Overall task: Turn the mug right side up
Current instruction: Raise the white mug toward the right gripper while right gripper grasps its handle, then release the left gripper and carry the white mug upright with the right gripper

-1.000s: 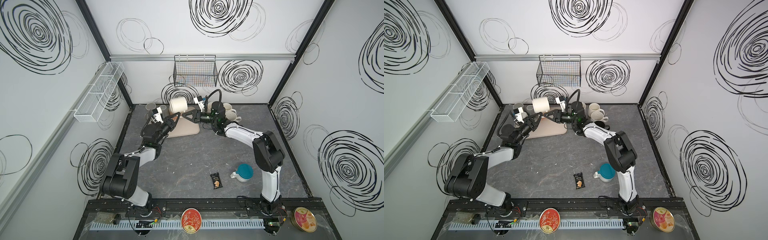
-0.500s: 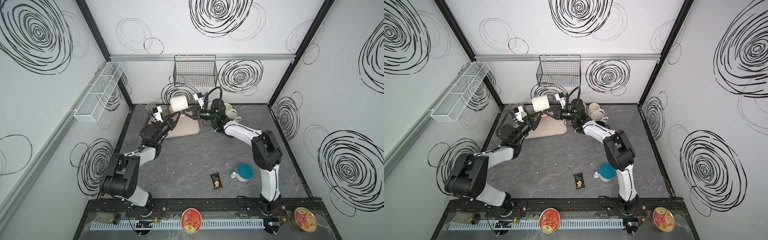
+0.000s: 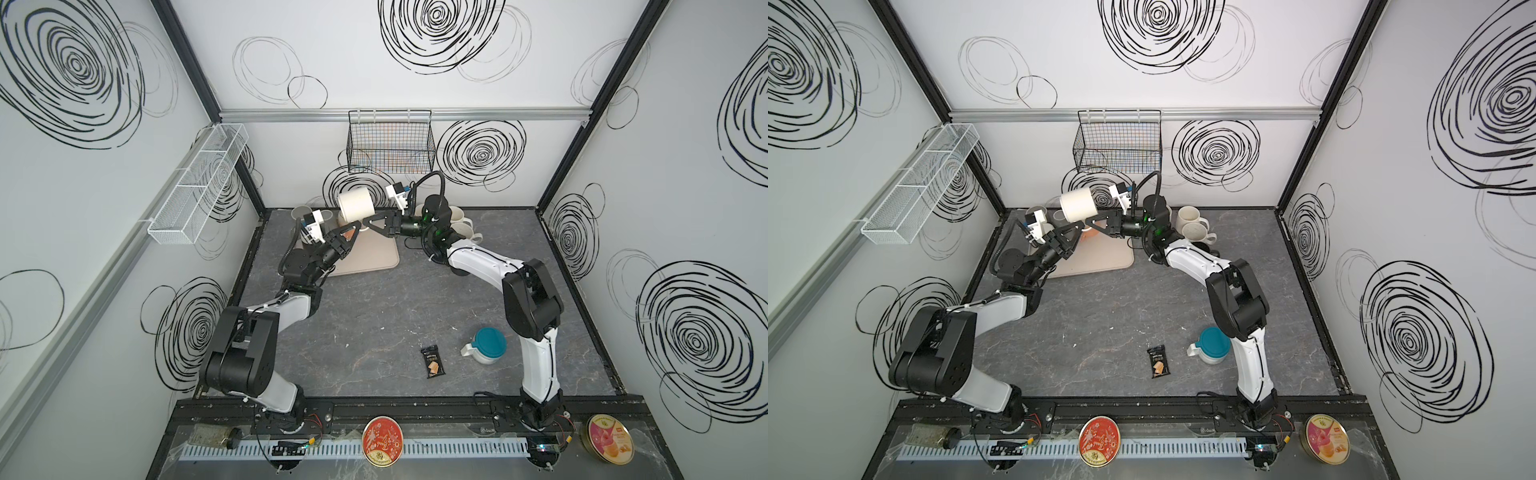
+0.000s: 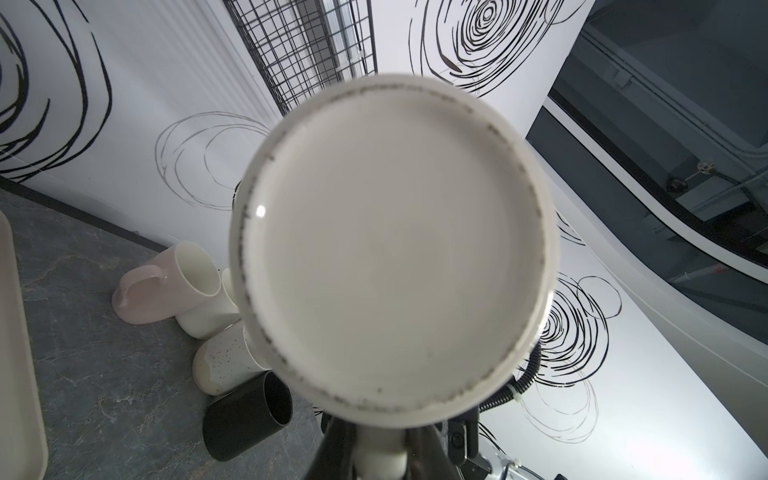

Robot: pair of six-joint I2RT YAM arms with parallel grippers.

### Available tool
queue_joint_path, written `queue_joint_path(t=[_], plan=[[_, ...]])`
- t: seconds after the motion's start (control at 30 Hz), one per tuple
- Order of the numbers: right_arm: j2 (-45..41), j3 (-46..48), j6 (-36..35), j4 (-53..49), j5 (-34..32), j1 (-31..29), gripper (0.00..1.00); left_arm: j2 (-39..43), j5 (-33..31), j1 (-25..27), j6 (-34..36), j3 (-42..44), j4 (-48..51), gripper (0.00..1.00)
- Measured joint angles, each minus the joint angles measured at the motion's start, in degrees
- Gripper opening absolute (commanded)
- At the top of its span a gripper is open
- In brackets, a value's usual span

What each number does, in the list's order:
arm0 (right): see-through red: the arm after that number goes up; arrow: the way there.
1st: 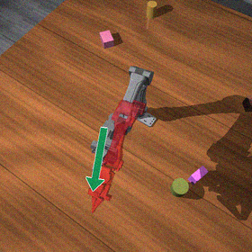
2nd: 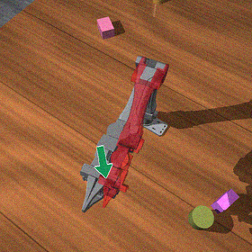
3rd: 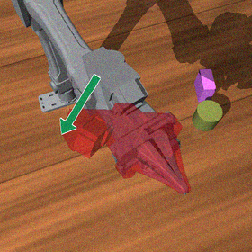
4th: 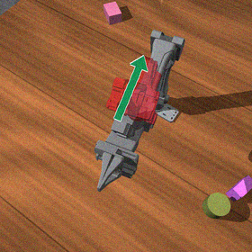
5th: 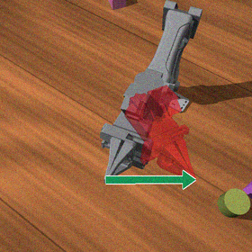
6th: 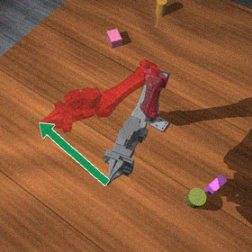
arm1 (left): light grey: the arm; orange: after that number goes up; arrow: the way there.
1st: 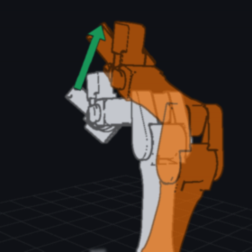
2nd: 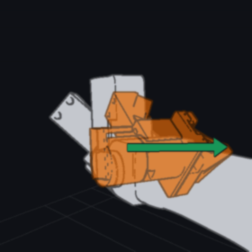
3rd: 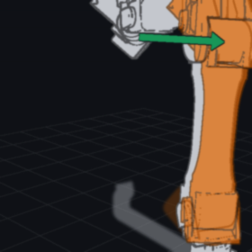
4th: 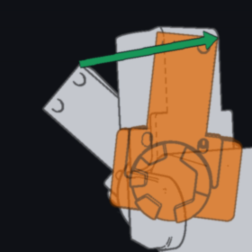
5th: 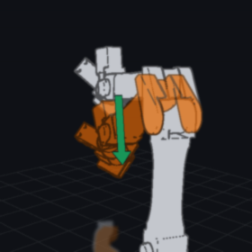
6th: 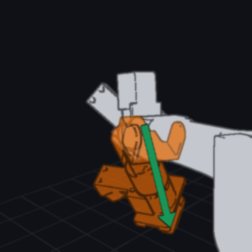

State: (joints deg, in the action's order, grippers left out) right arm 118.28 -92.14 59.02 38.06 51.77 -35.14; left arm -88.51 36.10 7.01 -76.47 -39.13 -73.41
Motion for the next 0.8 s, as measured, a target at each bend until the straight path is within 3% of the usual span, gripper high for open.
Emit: queue_joint_path(t=[0.33, 0.6, 0.8], plan=[[0.22, -0.50, 0.24, 0.90, 0.57, -0.09, 0.00, 2.40, 0.98, -0.39, 2.86, -0.79, 4.83, 0.00], [0.22, -0.44, 1.07, 5.40, 1.77, -0.09, 0.00, 3.89, 1.95, -0.42, 4.57, -1.01, 4.85, 0.29], [0.22, -0.44, -0.76, 8.04, 3.02, -0.09, 0.00, 5.53, 4.61, -0.46, 4.66, -1.07, 4.33, 0.41]])
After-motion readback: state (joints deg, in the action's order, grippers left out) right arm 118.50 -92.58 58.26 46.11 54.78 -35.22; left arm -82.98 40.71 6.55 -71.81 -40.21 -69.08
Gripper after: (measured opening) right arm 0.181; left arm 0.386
